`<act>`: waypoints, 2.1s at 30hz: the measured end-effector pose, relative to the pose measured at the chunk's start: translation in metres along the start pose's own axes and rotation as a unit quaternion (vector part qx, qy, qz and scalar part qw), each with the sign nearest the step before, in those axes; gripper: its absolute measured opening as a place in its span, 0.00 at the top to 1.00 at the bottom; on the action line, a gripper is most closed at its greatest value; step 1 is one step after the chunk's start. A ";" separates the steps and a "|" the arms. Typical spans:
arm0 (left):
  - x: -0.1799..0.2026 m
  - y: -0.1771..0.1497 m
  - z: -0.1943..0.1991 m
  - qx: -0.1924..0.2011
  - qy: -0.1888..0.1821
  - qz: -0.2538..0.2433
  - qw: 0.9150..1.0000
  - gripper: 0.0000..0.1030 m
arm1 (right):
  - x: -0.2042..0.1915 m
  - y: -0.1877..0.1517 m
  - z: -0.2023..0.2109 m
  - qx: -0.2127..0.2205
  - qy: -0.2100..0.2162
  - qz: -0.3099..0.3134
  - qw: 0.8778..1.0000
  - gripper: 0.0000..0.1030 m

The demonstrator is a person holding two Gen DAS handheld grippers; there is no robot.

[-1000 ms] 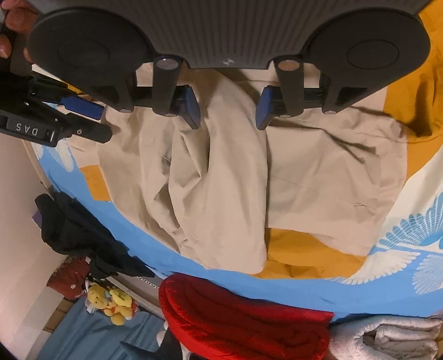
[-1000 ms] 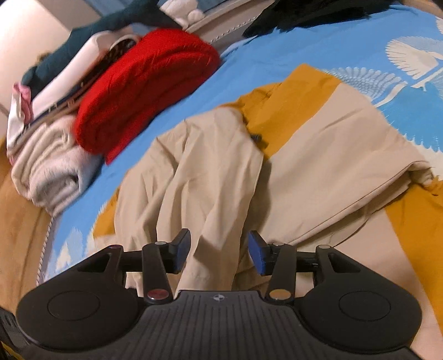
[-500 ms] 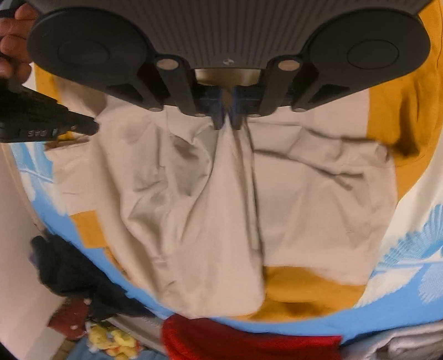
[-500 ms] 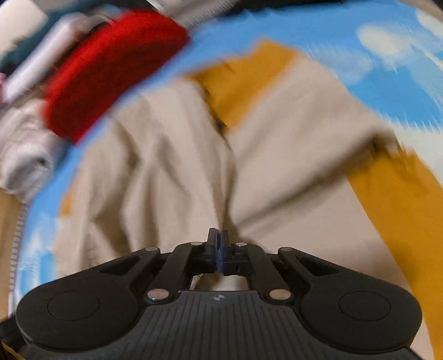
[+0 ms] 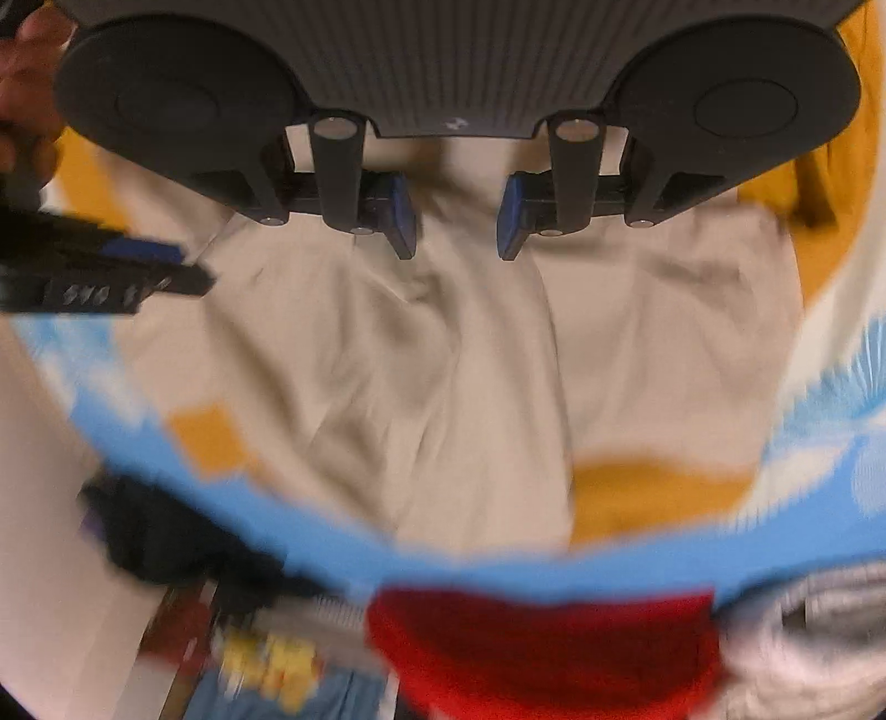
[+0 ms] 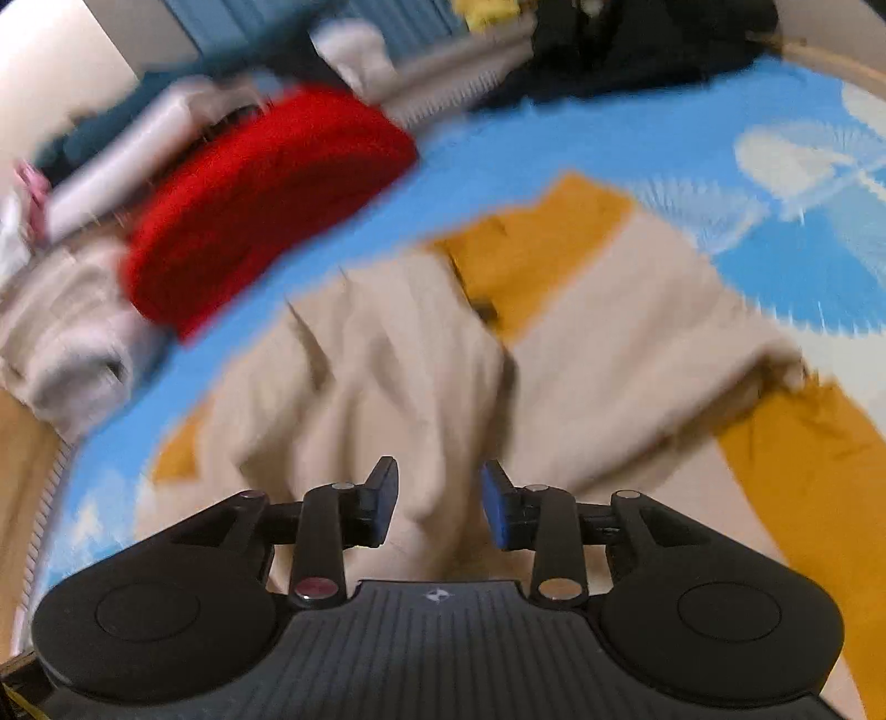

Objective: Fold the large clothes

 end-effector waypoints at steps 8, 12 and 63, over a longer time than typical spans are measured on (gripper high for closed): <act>0.009 0.013 0.033 0.055 -0.038 0.002 0.998 0.66 | -0.006 0.007 0.018 0.058 0.000 0.000 0.998 0.59; 0.000 -0.004 -0.002 -0.030 -0.006 -0.002 1.000 0.66 | 0.007 -0.004 -0.009 -0.018 -0.036 -0.014 0.999 0.55; -0.157 -0.239 0.219 -0.111 0.127 -0.095 0.981 0.59 | 0.199 -0.211 0.217 -0.140 -0.097 0.125 0.977 0.53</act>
Point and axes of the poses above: each gripper's, at about its wrist camera, not at the fingertips, and z roughly against the way its jaws point, x to its right, y to its top, the point moved 1 cm from there along -z, roughly the way its jaws point, and after that the axes turned 10 degrees about z, right-handed, at the moved point
